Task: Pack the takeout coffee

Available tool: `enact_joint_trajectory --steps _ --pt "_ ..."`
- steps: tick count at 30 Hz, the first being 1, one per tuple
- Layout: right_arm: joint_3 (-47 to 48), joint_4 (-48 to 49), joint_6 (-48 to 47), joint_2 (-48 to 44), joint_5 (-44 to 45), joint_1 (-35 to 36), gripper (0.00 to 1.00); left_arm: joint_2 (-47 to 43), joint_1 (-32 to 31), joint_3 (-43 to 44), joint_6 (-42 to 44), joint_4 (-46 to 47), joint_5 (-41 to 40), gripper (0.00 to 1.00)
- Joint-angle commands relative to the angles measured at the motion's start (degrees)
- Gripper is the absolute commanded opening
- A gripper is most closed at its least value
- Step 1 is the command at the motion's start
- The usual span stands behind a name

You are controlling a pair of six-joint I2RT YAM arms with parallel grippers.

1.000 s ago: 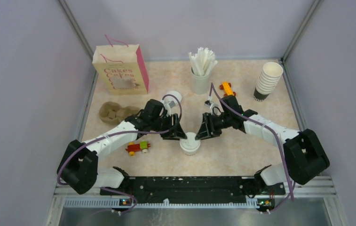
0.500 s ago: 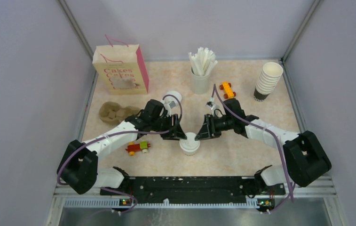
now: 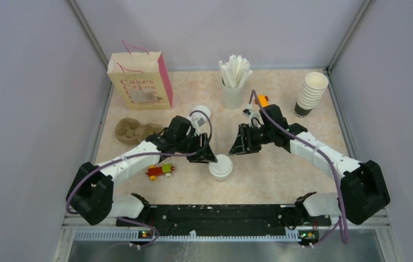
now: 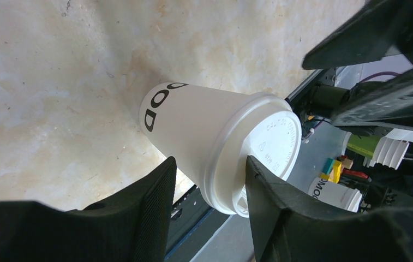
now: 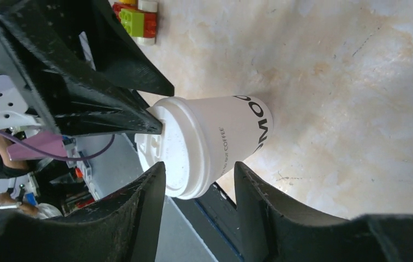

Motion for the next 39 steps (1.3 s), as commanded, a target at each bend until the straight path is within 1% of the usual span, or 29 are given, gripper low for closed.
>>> enact_joint_trajectory --steps 1,3,5,10,12,13,14,17,19,21,32,39 --pt "4.1 -4.7 0.8 -4.6 1.5 -0.2 0.47 0.7 -0.8 0.1 1.3 -3.4 -2.4 0.55" --pt "2.5 -1.3 3.8 -6.6 -1.1 -0.2 0.43 0.4 -0.9 0.2 1.3 -3.5 -2.5 0.55" --pt "0.8 1.5 6.9 -8.3 -2.8 -0.2 0.42 0.4 -1.0 0.4 1.4 -3.5 -2.4 0.55" --pt "-1.7 4.9 10.3 -9.9 -4.1 -0.1 0.40 1.1 -1.3 0.4 1.3 -3.6 -2.2 0.55" --pt "-1.8 4.3 10.3 -9.8 -3.9 -0.1 0.40 1.2 -1.6 0.5 1.3 -3.5 -2.4 0.55" --pt "-1.7 3.4 9.8 -10.0 -2.8 0.0 0.43 1.3 -1.6 0.7 1.3 -3.5 -2.4 0.55" --pt "-1.8 2.5 9.4 -10.4 -1.5 -0.1 0.50 1.4 -1.7 0.8 1.3 -3.5 -2.5 0.55" --pt "-2.6 1.5 8.5 -11.1 0.7 0.0 0.62 2.0 -1.9 1.0 1.0 -4.0 -2.6 0.55" --pt "-3.9 1.9 8.5 -10.7 -0.1 0.0 0.65 2.3 -2.1 1.3 0.6 -4.5 -2.6 0.55" --pt "-5.3 2.8 8.4 -10.5 -0.2 0.1 0.65 2.2 -2.5 1.3 0.3 -4.6 -2.8 0.55" --pt "-10.3 9.7 8.7 -6.2 -2.3 2.7 0.56 1.7 -3.8 0.7 -0.7 -4.5 -4.1 0.55" --pt "-16.4 14.9 9.2 -4.9 -0.6 2.7 0.47 1.9 -4.2 0.0 -0.9 -4.4 -4.7 0.55"
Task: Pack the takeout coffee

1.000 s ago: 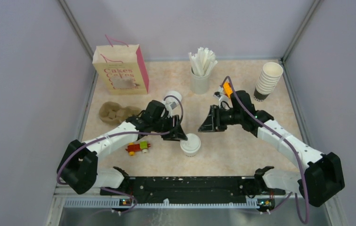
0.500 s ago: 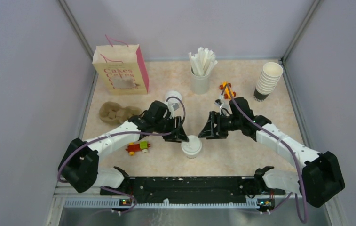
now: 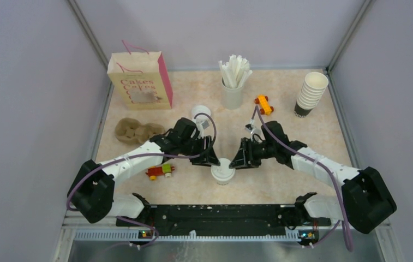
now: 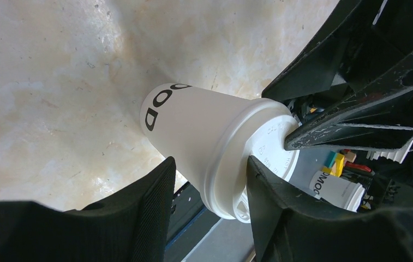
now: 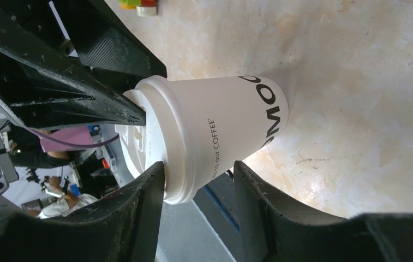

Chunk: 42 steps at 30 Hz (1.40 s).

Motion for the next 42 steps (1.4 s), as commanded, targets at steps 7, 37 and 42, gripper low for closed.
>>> enact_joint_trajectory --steps 7,37,42 --pt "-9.0 6.2 -3.0 0.3 4.5 0.3 0.44 0.4 -1.3 -2.3 0.2 -3.9 -4.3 0.54" --pt "-0.2 6.1 -13.2 6.2 7.0 -1.4 0.49 -6.2 -3.6 -4.9 -14.7 -7.3 -7.6 0.51" --pt "4.4 2.1 -7.6 0.7 8.8 -1.4 0.62 -4.0 -3.7 -2.8 -13.3 -10.4 -8.7 0.51"
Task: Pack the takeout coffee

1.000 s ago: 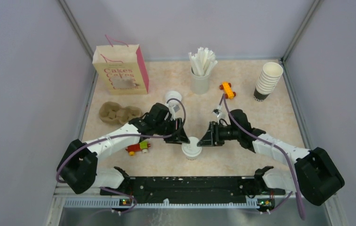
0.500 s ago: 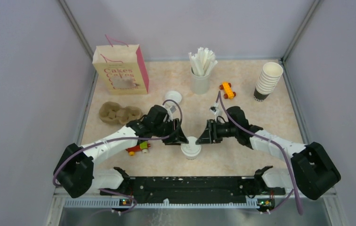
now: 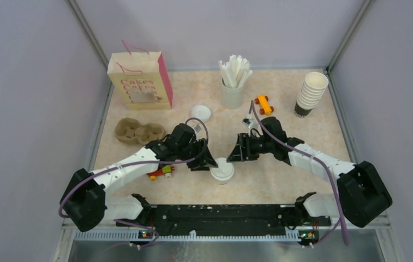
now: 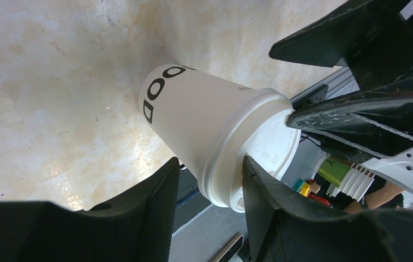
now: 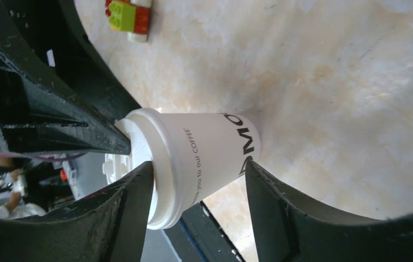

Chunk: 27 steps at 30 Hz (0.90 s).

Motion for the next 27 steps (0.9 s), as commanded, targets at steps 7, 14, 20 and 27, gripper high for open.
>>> enact_joint_trajectory --steps 7,14,20,27 --pt "1.0 -6.0 10.4 -11.4 7.0 -0.5 0.67 2.3 -1.1 1.4 1.9 -8.6 -2.2 0.51" --pt "-2.6 -4.8 16.8 -16.3 4.3 3.6 0.65 2.7 -1.1 2.0 2.8 -8.9 -2.1 0.51" --pt "-3.6 -6.7 19.8 -16.6 6.2 8.4 0.65 3.1 -1.1 3.7 3.6 -9.5 -2.4 0.51" --pt "-3.6 -6.5 20.0 -14.4 5.1 9.6 0.64 3.2 -1.2 3.6 3.5 -9.5 -2.4 0.51"
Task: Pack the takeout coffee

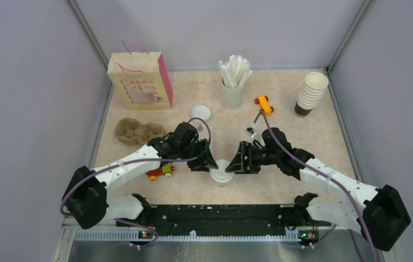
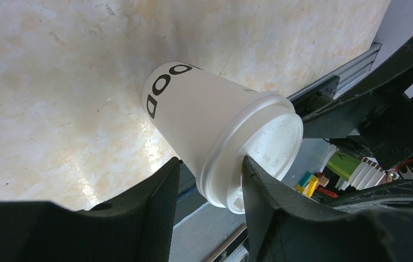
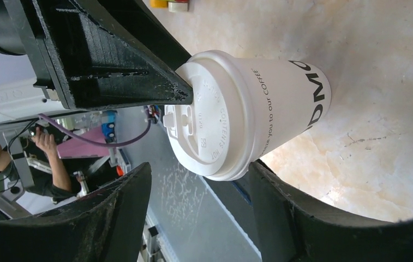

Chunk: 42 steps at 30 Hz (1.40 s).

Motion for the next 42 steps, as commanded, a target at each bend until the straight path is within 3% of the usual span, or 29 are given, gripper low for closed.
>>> enact_joint_trajectory --steps 1,9,15,26,42 --pt "-0.3 1.0 1.3 1.7 -1.2 1.6 0.64 1.2 -0.5 0.2 1.8 -4.7 -2.3 0.51" --pt "3.0 -7.1 0.0 2.7 1.6 3.1 0.65 1.3 -0.7 0.2 1.4 -4.3 -2.4 0.50" --pt "1.0 1.3 3.0 3.2 -0.9 3.5 0.65 1.7 -1.4 0.5 1.1 -4.2 -2.7 0.49" --pt "-0.6 5.0 5.2 6.4 1.0 4.7 0.60 1.3 -2.4 0.3 0.1 -4.2 -3.5 0.49" --pt "-14.4 10.8 6.2 4.4 5.1 4.7 0.53 0.4 -3.5 -2.6 -0.2 -4.6 -5.8 0.48"
